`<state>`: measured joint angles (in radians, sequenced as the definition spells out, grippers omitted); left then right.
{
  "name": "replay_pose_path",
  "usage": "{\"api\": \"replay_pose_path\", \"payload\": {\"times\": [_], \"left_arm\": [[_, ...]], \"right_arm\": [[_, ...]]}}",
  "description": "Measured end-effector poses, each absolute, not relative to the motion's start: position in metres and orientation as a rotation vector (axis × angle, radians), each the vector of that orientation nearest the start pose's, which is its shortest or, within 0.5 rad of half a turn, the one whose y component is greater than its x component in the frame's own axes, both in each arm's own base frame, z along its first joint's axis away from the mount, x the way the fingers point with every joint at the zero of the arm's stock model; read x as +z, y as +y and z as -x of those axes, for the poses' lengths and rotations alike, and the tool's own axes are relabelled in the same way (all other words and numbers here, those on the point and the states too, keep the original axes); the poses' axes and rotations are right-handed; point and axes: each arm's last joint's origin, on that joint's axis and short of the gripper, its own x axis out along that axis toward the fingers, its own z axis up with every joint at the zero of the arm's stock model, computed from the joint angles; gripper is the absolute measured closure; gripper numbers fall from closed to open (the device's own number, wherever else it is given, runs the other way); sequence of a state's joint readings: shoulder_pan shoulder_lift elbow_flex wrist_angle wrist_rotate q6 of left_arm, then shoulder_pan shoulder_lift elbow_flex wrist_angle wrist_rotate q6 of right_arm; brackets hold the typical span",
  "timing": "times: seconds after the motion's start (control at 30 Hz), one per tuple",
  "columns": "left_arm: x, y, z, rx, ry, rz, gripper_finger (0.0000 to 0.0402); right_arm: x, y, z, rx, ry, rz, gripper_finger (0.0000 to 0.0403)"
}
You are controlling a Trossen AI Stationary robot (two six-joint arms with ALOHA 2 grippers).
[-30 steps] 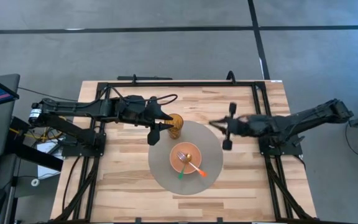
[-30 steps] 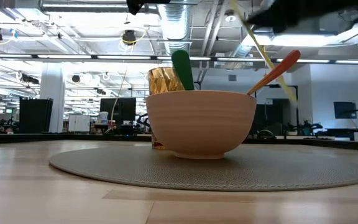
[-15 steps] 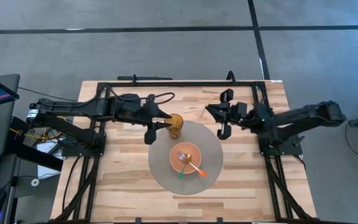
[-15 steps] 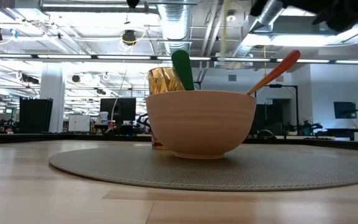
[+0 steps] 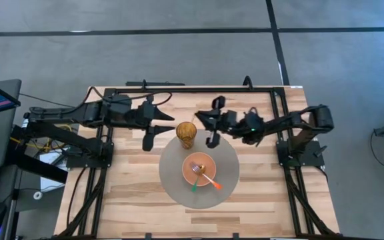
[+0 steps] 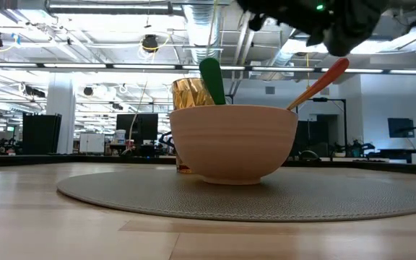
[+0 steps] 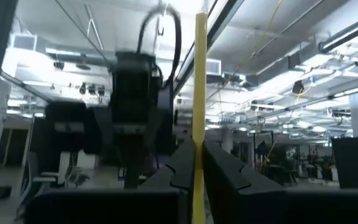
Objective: Pick & Place Utensil
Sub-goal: Put the yellow straw into the yellow cup
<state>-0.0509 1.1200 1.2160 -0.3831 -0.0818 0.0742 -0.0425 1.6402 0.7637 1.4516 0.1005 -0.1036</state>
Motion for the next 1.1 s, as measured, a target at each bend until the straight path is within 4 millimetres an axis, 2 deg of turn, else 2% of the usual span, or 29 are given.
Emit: {"api": "replay_pose_path", "payload": {"times": [0.2, 0.4, 0.57, 0.8, 1.1], "left_arm": [[0.396, -0.01, -0.235, 0.02, 0.296, -0.093, 0.0257], [0.394, -0.009, -0.234, 0.019, 0.325, -0.095, 0.0257], [0.392, -0.009, -0.234, 0.018, 0.345, -0.095, 0.0257], [0.392, -0.009, -0.234, 0.019, 0.346, -0.093, 0.0257], [0.392, -0.009, -0.234, 0.019, 0.346, -0.093, 0.0257]], "right_arm": [[0.254, -0.018, -0.346, -0.17, -0.4, 0.122, 0.0377], [0.258, -0.018, -0.357, -0.17, -0.332, 0.145, 0.0345], [0.273, -0.018, -0.354, -0.174, -0.358, 0.163, 0.0316], [0.285, -0.017, -0.344, -0.167, -0.257, 0.176, 0.027], [0.279, -0.017, -0.345, -0.157, -0.172, 0.123, 0.0188]]}}
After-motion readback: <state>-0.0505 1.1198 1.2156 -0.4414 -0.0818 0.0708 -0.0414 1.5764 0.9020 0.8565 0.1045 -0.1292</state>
